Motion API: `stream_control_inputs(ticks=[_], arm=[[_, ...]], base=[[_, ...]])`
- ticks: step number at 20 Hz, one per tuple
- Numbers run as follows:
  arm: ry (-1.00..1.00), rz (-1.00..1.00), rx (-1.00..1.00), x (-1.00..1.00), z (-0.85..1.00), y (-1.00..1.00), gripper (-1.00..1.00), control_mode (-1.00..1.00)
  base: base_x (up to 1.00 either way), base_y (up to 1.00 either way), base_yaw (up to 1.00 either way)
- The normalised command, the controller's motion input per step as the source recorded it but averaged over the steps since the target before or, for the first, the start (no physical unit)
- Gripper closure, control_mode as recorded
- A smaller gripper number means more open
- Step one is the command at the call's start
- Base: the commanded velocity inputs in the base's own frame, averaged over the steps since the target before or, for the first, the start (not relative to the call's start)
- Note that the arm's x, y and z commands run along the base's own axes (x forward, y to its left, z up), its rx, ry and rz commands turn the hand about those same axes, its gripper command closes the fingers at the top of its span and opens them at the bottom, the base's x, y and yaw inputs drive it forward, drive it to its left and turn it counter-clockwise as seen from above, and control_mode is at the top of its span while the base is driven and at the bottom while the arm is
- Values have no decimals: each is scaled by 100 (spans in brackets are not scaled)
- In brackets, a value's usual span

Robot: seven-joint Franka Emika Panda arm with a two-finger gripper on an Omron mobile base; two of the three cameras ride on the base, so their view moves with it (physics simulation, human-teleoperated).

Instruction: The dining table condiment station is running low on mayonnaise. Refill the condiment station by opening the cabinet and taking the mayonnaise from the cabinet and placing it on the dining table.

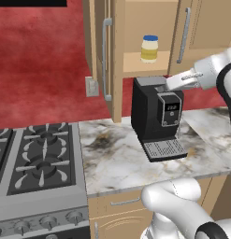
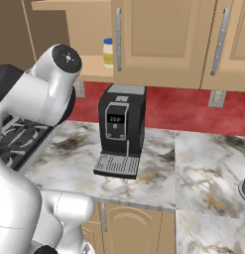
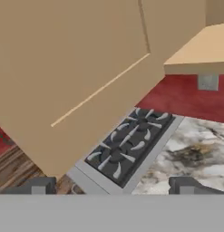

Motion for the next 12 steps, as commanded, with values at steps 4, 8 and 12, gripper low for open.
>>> stream_control_inputs(ticks=[4,8,12], arm=[[-33,-23,-18,-13,0,-98,-100,-100],[-18,-24,-4,0,7,-94,-100,-100],[-13,-22,0,1,27,-80,-100,-100]], base=[[0,0,0],[0,0,0],[0,0,0]])
